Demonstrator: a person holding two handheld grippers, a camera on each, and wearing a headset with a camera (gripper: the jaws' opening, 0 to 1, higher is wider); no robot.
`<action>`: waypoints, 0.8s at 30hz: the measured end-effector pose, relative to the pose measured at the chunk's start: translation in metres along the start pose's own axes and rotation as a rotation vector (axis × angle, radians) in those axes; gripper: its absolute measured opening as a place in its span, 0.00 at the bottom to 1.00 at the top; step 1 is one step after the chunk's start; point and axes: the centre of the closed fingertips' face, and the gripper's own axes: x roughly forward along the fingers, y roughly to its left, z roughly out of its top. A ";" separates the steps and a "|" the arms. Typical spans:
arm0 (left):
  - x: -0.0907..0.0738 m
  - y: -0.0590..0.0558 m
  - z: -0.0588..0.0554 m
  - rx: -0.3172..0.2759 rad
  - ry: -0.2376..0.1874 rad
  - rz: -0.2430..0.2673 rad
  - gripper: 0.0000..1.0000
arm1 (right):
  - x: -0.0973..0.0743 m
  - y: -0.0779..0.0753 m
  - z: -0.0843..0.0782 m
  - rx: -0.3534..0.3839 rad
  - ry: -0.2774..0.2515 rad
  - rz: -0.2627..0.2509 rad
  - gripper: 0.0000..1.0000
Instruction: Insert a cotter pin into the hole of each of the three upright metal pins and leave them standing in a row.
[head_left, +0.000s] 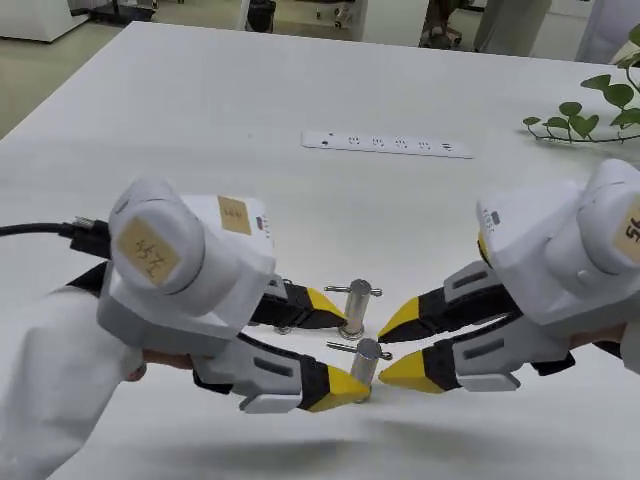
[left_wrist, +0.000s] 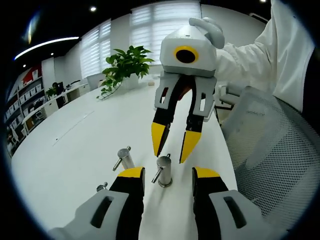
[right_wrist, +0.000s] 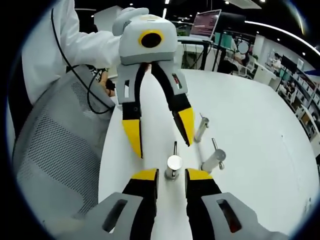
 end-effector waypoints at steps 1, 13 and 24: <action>-0.003 0.001 0.000 -0.011 -0.017 0.007 0.37 | 0.001 -0.001 0.000 0.008 -0.004 -0.008 0.19; -0.025 -0.002 -0.023 -0.113 -0.045 0.085 0.62 | 0.018 -0.005 0.003 0.090 -0.049 -0.047 0.18; -0.030 0.018 -0.035 -0.150 -0.049 0.219 0.91 | 0.026 -0.005 0.004 0.110 -0.060 -0.042 0.16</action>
